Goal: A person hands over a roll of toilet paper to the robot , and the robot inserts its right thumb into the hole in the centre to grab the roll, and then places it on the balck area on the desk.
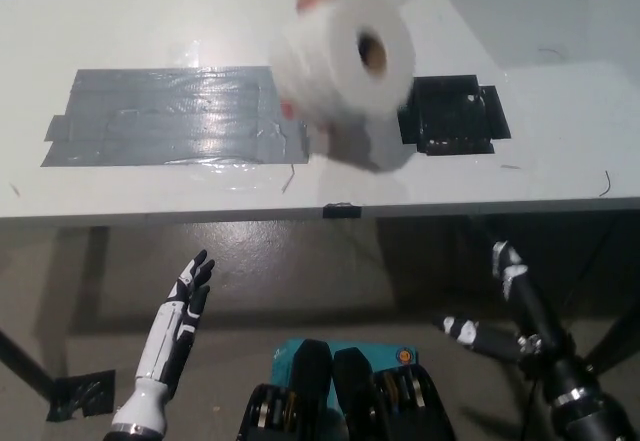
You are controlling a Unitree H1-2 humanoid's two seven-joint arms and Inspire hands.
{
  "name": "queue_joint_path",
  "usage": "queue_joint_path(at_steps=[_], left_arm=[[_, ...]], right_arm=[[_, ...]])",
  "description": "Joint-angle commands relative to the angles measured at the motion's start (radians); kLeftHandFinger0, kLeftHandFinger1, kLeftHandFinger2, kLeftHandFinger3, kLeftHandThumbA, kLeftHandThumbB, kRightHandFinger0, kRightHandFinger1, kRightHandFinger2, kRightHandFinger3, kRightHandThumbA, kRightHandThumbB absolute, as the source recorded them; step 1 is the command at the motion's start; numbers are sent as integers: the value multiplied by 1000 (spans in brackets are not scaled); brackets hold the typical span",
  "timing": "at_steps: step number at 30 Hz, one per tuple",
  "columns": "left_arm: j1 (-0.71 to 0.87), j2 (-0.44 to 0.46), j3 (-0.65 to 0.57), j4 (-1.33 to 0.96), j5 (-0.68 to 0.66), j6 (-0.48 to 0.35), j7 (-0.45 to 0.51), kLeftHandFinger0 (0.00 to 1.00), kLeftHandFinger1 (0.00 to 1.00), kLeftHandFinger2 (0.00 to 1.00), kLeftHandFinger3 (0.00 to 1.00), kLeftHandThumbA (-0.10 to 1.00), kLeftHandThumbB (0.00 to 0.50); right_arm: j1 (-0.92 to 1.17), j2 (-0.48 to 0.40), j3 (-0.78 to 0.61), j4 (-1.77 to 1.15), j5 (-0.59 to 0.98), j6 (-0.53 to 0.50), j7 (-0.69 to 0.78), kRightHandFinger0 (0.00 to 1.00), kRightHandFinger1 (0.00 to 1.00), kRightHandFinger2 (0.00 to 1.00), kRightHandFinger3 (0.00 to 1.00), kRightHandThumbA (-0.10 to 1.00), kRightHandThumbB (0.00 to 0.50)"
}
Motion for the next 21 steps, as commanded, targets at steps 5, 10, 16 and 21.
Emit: queue_joint_path(at_steps=[5, 10, 16, 21], left_arm=[[5, 19, -7, -14, 4, -55, -8, 1000, 1000, 1000, 1000, 1000, 294], [0, 29, -16, -4, 9, -76, -12, 1000, 1000, 1000, 1000, 1000, 280], [3, 36, -15, -15, 6, -66, -16, 1000, 1000, 1000, 1000, 1000, 281], [-5, 34, -16, -14, 7, -58, -15, 1000, 1000, 1000, 1000, 1000, 295]], right_arm=[[-143, -79, -88, -274, 98, 89, 31, 1000, 1000, 1000, 1000, 1000, 325], [-323, -215, -95, -343, 126, 293, 114, 1000, 1000, 1000, 1000, 1000, 343], [-581, -352, -52, -200, 133, 509, 231, 1000, 1000, 1000, 1000, 1000, 409], [-811, -392, 46, 94, 73, 505, 344, 1000, 1000, 1000, 1000, 1000, 376]])
